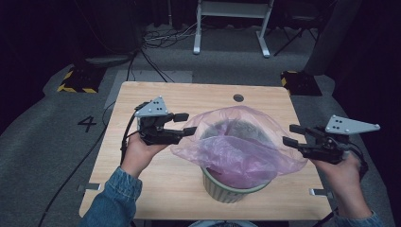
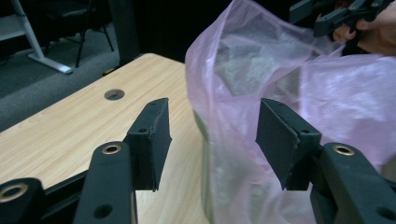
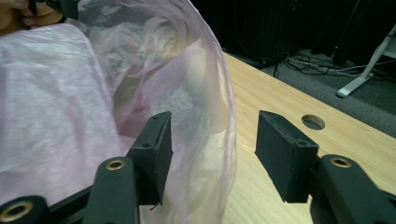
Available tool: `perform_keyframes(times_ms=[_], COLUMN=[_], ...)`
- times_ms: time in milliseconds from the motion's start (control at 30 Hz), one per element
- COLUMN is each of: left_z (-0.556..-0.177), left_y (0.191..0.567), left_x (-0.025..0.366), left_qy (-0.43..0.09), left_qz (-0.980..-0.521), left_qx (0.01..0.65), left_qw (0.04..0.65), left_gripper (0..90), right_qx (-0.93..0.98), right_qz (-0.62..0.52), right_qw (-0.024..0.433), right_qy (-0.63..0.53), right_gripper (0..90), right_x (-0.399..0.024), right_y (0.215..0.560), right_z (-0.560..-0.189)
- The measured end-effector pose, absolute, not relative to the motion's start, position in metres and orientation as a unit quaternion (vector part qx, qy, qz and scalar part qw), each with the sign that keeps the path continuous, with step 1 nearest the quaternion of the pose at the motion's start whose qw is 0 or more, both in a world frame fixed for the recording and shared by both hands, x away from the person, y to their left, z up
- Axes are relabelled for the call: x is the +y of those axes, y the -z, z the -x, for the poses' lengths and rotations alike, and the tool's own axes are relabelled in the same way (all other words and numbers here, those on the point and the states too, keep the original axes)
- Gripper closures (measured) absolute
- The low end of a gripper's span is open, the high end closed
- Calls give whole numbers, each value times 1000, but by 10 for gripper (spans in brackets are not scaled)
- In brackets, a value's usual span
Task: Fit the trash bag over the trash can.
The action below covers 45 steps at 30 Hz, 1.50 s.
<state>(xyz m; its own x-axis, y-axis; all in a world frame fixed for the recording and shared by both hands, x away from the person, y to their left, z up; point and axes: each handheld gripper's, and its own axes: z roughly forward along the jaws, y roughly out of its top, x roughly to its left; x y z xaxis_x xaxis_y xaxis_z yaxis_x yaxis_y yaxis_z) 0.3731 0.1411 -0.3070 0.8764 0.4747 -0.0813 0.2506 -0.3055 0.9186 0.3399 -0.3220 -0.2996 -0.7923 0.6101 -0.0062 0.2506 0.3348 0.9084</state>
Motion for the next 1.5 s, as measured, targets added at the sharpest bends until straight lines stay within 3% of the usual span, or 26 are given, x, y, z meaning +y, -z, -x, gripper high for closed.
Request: perform_keyframes(times_ms=[100,233,367,1000,1400,1500], left_z=[-379,-383,-390,-409,-411,-411], left_y=[311,316,322,373,380,390], left_x=[138,134,131,124,113,117], left_qy=[-102,-100,-100,-57,-63,-50], left_qz=[-805,-810,-815,-847,-855,-856], left_qx=[228,231,244,277,285,291], left_qw=[538,530,516,449,429,425], left_gripper=[525,742,856,887,886,886], right_qx=[798,805,808,826,827,829], right_qz=[-270,-270,-283,-333,-367,-371], right_qw=[166,148,142,109,143,125], right_qy=[-512,-507,-497,-443,-401,-398], right_gripper=[511,726,858,900,900,900], right_x=[-319,-314,-312,-313,-314,-319], right_y=[304,309,314,366,381,392], right_z=[-352,-362,-373,-394,-402,-400])
